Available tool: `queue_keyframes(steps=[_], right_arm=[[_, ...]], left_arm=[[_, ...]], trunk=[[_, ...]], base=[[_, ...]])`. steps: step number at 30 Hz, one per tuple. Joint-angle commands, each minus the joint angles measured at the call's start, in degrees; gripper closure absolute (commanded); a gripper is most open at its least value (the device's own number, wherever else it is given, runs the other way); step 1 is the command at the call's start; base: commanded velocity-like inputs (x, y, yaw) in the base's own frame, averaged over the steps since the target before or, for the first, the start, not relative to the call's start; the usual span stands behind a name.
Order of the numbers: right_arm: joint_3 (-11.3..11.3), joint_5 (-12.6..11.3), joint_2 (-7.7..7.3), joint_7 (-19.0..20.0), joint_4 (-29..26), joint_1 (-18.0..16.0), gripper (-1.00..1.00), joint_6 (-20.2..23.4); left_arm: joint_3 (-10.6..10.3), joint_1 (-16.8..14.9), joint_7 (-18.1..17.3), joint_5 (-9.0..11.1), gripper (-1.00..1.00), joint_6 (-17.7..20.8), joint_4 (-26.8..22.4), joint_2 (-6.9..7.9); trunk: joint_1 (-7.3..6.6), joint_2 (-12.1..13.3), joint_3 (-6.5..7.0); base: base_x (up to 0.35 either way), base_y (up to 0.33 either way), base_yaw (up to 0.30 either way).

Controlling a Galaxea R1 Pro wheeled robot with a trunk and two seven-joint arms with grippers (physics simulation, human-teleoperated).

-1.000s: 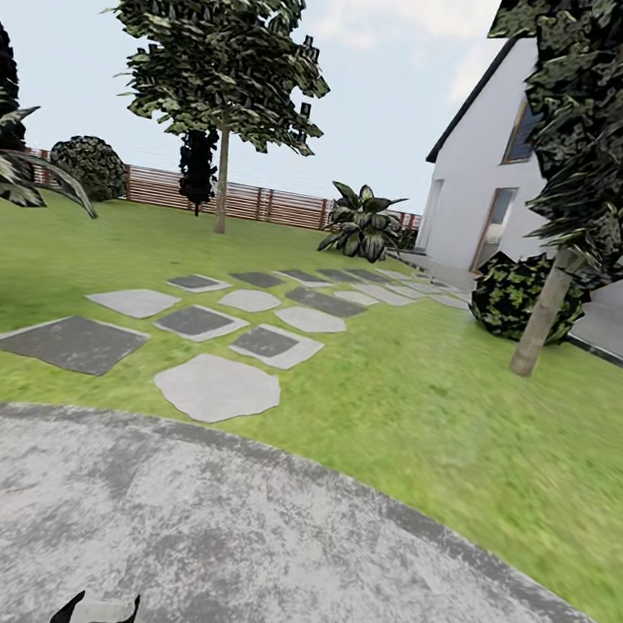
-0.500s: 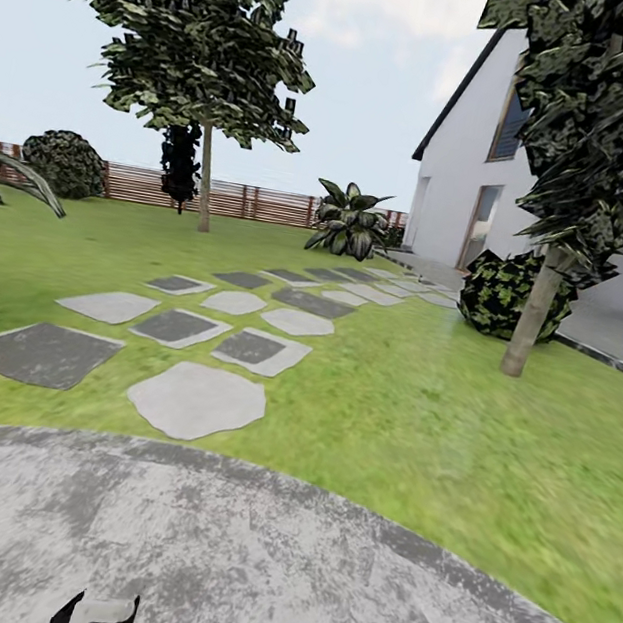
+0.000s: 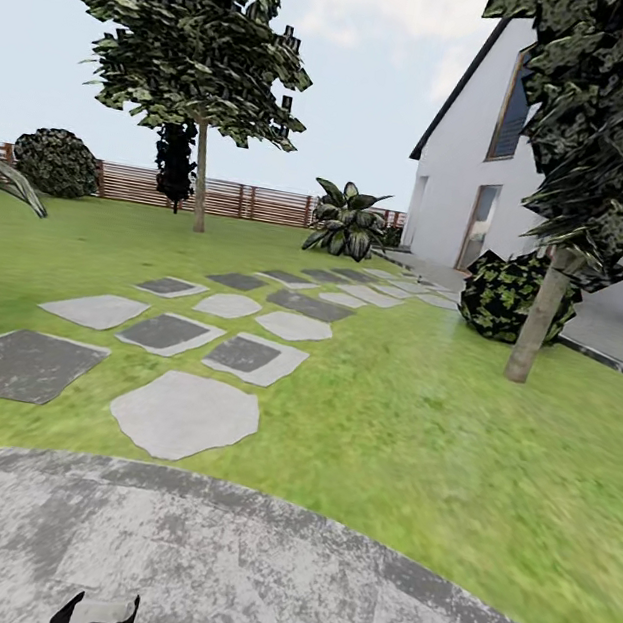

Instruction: In the garden, pick up the pesticide atomizer on the floor and spray pesticide onto both trees until each tree trunk is fully covered.

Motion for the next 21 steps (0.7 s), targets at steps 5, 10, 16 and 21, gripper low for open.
queue_keyframes(steps=[5,10,16,21], right_arm=[[-0.14,-0.22,-0.08,0.06,-0.19,0.02,-1.0,-0.05],[-0.31,-0.26,-0.06,0.04,-0.15,0.02,-1.0,-0.09],[-0.35,-0.27,-0.02,0.03,0.02,0.02,-1.0,-0.09],[-0.39,-0.26,-0.04,0.01,-0.02,0.02,-1.0,-0.09]], left_arm=[[0.24,-0.04,0.02,-0.34,-1.0,-0.19,0.06,-0.03],[0.17,-0.05,0.02,-0.34,-1.0,-0.19,0.05,-0.03],[0.15,-0.02,0.02,-0.34,-1.0,-0.19,0.06,-0.03],[0.15,-0.02,0.02,-0.34,-1.0,-0.19,0.06,-0.03]], trunk=[[0.03,-0.02,-0.05],[0.03,-0.02,-0.05],[0.03,-0.02,-0.05],[0.03,-0.02,-0.05]], base=[[0.328,0.0,0.0],[0.328,0.0,0.0],[0.328,0.0,0.0],[0.328,0.0,0.0]])
